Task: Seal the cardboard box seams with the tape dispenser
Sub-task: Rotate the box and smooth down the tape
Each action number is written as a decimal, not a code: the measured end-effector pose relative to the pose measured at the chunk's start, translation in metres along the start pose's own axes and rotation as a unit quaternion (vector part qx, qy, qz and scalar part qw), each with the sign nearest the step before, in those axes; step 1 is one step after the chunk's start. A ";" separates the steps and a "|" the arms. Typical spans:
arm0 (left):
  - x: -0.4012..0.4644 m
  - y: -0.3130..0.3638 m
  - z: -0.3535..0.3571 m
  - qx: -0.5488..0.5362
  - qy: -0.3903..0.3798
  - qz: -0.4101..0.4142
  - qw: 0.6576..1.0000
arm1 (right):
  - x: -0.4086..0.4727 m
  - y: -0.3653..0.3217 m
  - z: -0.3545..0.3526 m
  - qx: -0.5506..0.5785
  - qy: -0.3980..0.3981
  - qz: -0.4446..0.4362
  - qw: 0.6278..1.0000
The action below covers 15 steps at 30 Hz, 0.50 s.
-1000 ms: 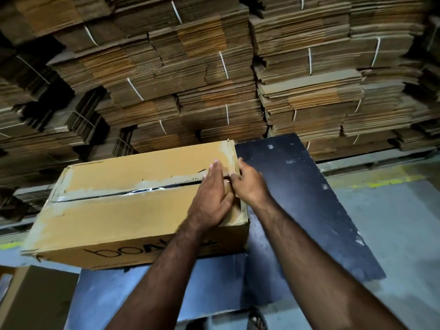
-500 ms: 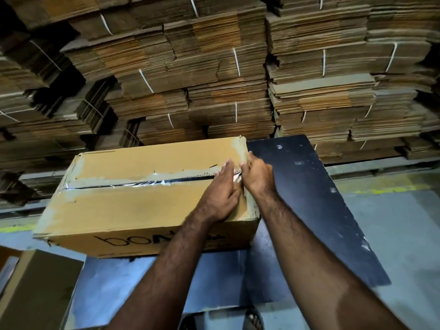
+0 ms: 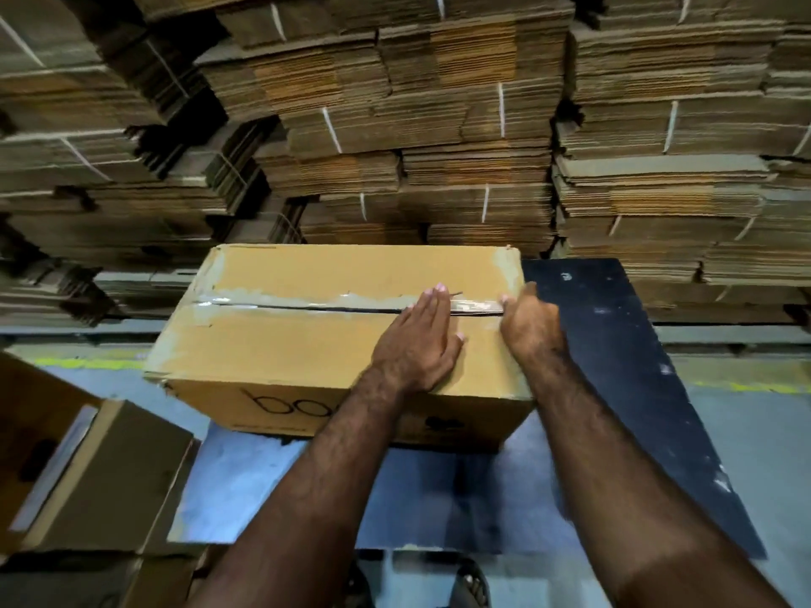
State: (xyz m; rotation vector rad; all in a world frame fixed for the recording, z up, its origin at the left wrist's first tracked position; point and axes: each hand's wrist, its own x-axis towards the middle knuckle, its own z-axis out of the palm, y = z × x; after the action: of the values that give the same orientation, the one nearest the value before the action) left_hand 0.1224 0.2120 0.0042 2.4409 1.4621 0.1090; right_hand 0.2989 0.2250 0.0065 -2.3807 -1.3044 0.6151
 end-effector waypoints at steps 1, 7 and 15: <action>-0.006 -0.015 -0.005 -0.002 0.005 -0.020 1.000 | 0.000 0.001 0.001 0.005 -0.002 -0.001 1.000; -0.048 -0.132 -0.037 0.005 0.017 -0.139 0.990 | 0.002 0.005 0.003 -0.047 0.023 -0.031 0.998; -0.076 -0.232 -0.067 0.043 0.077 -0.303 0.949 | -0.004 -0.003 0.001 -0.097 0.026 -0.009 0.995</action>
State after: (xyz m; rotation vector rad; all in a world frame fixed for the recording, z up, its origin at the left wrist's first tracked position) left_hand -0.1256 0.2619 0.0075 1.9615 2.2556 0.1043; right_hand 0.2946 0.2233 0.0073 -2.5153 -1.4203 0.4366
